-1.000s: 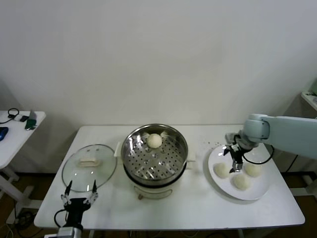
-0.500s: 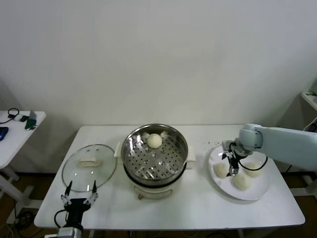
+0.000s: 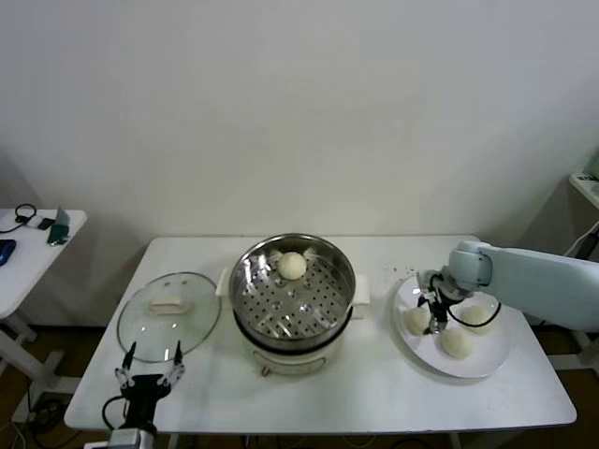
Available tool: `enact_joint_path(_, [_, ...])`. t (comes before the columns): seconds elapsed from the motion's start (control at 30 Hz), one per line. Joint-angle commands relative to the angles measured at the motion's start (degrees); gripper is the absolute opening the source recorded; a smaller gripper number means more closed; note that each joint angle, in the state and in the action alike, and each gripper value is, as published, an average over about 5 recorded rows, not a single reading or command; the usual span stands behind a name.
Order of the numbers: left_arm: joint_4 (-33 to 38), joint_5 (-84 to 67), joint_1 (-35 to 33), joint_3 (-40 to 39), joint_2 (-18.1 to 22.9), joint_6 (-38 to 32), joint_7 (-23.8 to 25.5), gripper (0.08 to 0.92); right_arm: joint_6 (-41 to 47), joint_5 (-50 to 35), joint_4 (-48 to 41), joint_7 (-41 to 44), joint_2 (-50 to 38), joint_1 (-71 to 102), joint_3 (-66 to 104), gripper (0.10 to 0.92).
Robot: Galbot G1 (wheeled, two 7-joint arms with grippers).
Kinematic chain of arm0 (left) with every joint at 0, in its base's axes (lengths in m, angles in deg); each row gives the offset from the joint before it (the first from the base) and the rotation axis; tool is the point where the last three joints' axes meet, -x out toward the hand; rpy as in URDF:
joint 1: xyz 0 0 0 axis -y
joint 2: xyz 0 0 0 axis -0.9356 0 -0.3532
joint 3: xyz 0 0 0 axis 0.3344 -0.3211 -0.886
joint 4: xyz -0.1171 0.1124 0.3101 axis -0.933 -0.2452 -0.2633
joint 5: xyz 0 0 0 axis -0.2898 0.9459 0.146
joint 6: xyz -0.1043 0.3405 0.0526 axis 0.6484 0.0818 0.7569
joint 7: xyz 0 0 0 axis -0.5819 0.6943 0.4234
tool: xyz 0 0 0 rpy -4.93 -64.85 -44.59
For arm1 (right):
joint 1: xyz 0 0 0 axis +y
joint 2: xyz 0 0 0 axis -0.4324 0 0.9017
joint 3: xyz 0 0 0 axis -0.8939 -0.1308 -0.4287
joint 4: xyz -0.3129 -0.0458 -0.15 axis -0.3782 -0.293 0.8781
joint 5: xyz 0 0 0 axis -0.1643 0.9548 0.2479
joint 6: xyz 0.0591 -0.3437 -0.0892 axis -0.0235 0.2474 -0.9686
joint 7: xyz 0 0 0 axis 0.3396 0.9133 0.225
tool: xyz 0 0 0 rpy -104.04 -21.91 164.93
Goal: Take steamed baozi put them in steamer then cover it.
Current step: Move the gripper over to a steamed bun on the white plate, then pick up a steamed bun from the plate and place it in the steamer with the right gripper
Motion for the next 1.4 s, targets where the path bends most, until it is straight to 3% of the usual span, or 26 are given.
enact_joint_path(0.03, [0.0,-0.1,0.1,0.0,-0.1,0.0,0.0,0.823,-0.1,0.4,-0.1,0.4,-0.6,0.5,1.5,0.612])
enact_joint_path(0.17, [0.0,-0.1,0.1,0.0,-0.2,0.0,0.0,0.823,-0.7,-1.2,1.5,1.6,-2.1,-4.2,0.7,0.566])
enact_joint_path(0.37, [0.3,0.2,0.1,-0.3,-0.1,0.0,0.0,0.823,-2.6,-9.0,5.5,5.4,-2.1,-24.2,-10.0,0.560])
enact_joint_path(0.67, [0.8,0.4,0.1,-0.8,-0.1,0.0,0.0,0.823,-2.5,-24.6,12.7,10.1,6.4,-47.6,-14.6,0.563])
enact_joint_path(1.0, [2.2,0.6,-0.8,-0.9,0.0,-0.2,0.0,0.823,2.8,-32.0,19.0,3.7,20.8,-40.5,-2.6,0.567])
enact_joint_path(1.4, [3.6,0.6,-1.2,-1.2,0.4,-0.2,0.0,0.823,4.9,-24.6,12.2,-2.1,35.1,-26.0,-4.9,0.560])
